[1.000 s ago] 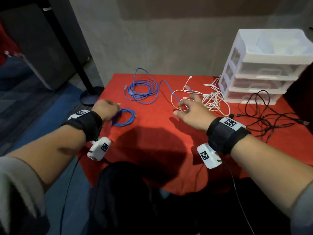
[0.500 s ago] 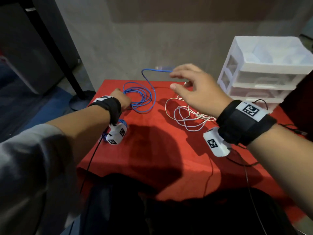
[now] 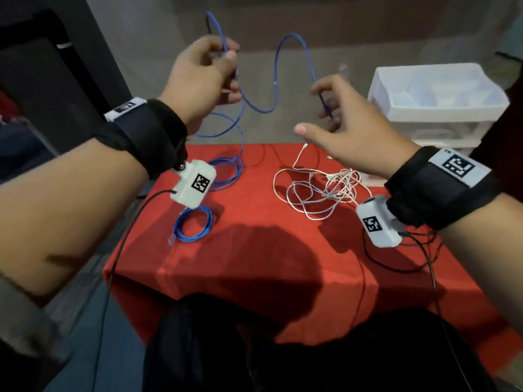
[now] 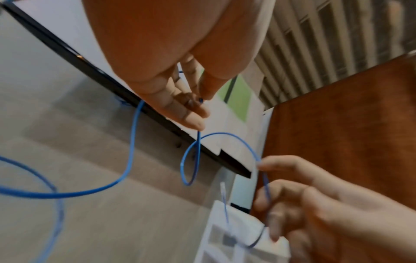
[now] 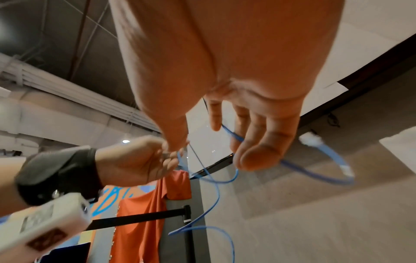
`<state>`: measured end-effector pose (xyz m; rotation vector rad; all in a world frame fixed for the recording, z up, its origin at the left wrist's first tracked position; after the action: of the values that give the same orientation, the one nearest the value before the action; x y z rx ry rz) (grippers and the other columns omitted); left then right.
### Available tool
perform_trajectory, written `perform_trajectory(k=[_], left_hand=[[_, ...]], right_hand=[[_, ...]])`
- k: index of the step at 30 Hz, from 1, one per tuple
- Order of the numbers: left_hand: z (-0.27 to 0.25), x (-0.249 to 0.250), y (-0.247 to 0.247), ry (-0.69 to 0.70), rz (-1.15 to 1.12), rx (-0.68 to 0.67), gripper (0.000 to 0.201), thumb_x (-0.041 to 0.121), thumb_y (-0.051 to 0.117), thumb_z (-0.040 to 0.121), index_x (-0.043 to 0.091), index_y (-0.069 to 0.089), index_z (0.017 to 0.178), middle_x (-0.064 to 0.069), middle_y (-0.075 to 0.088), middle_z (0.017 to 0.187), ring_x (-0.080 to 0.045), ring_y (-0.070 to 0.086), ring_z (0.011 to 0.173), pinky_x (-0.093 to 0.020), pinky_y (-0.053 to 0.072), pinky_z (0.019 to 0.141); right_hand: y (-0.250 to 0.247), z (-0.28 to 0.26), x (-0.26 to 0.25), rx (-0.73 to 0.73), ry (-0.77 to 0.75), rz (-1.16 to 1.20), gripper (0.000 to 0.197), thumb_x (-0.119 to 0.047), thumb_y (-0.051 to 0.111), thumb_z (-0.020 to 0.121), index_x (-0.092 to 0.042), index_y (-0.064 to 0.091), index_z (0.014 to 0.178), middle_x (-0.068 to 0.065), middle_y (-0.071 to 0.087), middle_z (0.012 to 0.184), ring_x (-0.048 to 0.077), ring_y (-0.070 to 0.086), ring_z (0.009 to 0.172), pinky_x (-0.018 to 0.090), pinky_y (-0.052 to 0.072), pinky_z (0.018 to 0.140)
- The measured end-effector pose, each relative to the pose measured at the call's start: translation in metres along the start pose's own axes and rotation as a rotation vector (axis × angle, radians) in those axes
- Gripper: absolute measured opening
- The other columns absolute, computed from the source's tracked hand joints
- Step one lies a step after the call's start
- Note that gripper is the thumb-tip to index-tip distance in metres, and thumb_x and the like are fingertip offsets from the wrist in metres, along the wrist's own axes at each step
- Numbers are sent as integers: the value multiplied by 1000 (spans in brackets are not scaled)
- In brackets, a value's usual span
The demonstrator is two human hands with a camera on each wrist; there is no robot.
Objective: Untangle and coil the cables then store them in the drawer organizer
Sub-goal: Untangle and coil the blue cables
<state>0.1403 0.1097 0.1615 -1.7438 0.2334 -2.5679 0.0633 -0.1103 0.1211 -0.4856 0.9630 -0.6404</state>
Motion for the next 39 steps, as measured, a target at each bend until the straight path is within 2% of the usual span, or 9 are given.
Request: perform_trajectory(k=[4,8,11,16,23,27,30,34,39], left_hand=[[-29,46,51,5,22,-188,9,19,57,102,20,61,110,-3,62,86,-11,60,69,-25,53,62],[-51,70,81,32,112,-278,15,25,62,100,19,65,113,0,67,87,-10,60,73,-19,44,57],[-58,78,81,60,187,-273,23,34,60,100,15,68,111,3,73,90,-9,64,77,-20,46,60],[-71,59,50,120,361,-177,26,34,50,105,18,71,105,2,72,88,-5,66,75,-18,49,65],[-117,-61,6,-214,214,7,34,46,53,102,17,63,86,1,58,74,-12,51,66,-29,43,66],[-181,-171,45,-765,289,-229,51,69,55,91,25,64,115,0,65,104,-18,60,89,-33,54,70],[-207,-197,83,-1053,-41,-304,29,33,52,102,9,66,110,-6,73,99,-17,72,82,-31,60,61],[-172,-184,86,-979,-524,-20,22,-2,35,99,-1,56,94,-8,70,64,-13,69,52,-27,60,51],[-149,-177,47,-1017,-556,-26,31,24,38,108,3,58,98,8,32,45,-3,26,30,-13,26,30]], right_hand=[[4,-7,-30,-80,-34,8,77,-58,71,87,-43,35,153,-5,54,87,1,47,64,17,41,70],[-2,-8,-49,-52,-20,57,30,-39,60,102,-14,72,110,1,56,61,8,48,50,27,40,55],[-17,-15,-44,-8,32,61,32,-34,55,104,-14,73,86,16,62,68,22,61,56,28,42,53],[-41,-35,-30,-15,65,59,34,-37,55,102,-16,71,81,21,66,71,27,70,60,27,47,55],[-59,-49,-18,-13,100,52,34,-36,55,102,-17,70,78,16,69,73,13,68,54,20,46,50],[-56,-49,-20,-24,97,94,34,-36,55,103,-16,70,79,9,66,72,24,71,61,21,47,52],[-54,-50,-30,-39,58,84,33,-34,54,103,-14,69,81,15,66,76,27,70,63,28,51,55],[-56,-57,-32,-78,51,106,33,-32,54,104,-12,68,82,20,66,80,22,67,62,33,53,54],[-55,-74,-2,-209,148,66,35,-35,56,104,-13,69,80,-9,60,56,8,57,53,36,51,57]])
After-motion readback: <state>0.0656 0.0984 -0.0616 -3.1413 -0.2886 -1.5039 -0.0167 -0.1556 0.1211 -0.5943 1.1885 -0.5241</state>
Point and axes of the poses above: each hand's wrist, its own z-axis towards the middle knuckle, its own y-axis out of the palm, x = y × z, the point moved 10 cm from there along z, towards the middle knuckle
